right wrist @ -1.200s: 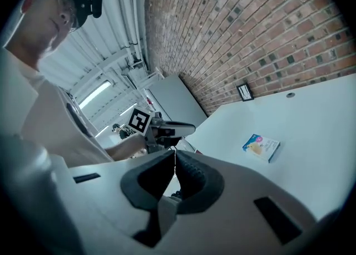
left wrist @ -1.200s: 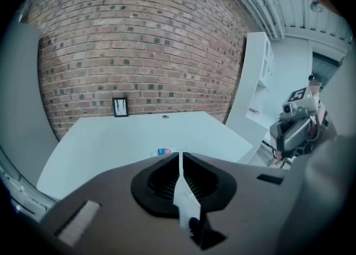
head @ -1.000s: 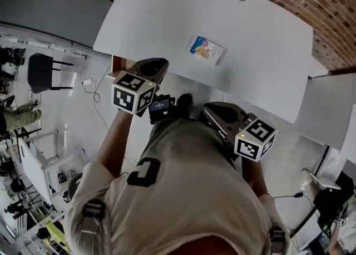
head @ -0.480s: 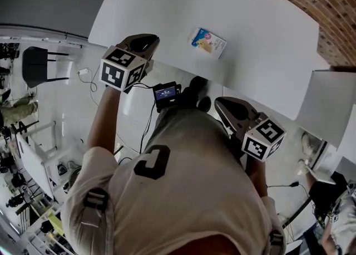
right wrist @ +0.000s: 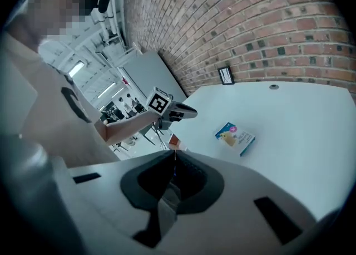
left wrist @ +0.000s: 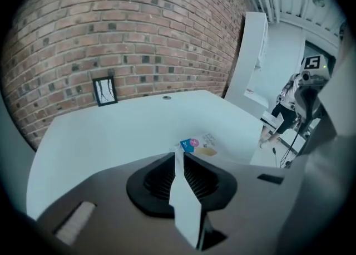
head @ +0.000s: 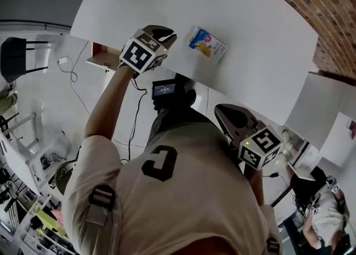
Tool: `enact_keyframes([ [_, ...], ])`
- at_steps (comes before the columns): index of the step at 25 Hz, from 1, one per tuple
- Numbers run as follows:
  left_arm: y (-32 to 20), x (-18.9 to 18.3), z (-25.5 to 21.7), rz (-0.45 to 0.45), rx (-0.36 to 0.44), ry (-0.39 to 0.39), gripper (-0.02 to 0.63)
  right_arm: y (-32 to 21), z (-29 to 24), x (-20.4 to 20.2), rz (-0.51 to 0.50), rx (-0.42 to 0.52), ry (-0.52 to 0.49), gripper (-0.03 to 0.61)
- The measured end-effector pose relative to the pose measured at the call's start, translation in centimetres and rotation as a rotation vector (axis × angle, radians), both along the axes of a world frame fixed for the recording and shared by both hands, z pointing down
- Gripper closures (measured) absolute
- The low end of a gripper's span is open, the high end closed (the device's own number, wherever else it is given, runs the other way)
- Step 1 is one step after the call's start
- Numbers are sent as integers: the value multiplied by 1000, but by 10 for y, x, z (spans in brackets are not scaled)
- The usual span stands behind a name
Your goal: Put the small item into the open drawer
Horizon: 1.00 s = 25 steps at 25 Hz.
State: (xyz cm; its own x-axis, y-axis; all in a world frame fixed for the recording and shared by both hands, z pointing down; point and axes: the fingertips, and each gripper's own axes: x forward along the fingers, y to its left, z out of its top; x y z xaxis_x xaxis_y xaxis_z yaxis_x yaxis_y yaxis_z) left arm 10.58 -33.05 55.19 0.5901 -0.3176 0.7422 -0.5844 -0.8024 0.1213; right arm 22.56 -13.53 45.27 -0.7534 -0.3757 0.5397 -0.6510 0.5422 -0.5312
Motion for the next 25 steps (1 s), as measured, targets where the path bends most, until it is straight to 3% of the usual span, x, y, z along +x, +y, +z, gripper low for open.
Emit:
enact_keyframes([
  [6, -9, 32, 57, 23, -89, 4, 515, -7, 6, -8, 0, -31, 16, 574],
  [11, -13, 38, 102, -6, -131, -75, 515, -8, 7, -5, 35, -37, 10, 574],
  [18, -8, 43, 122, -21, -175, -105, 520, -4, 4, 8, 103, -35, -1, 574],
  [25, -9, 44, 124, -93, -159, -104, 571, 5, -1, 14, 110, -2, -21, 574],
])
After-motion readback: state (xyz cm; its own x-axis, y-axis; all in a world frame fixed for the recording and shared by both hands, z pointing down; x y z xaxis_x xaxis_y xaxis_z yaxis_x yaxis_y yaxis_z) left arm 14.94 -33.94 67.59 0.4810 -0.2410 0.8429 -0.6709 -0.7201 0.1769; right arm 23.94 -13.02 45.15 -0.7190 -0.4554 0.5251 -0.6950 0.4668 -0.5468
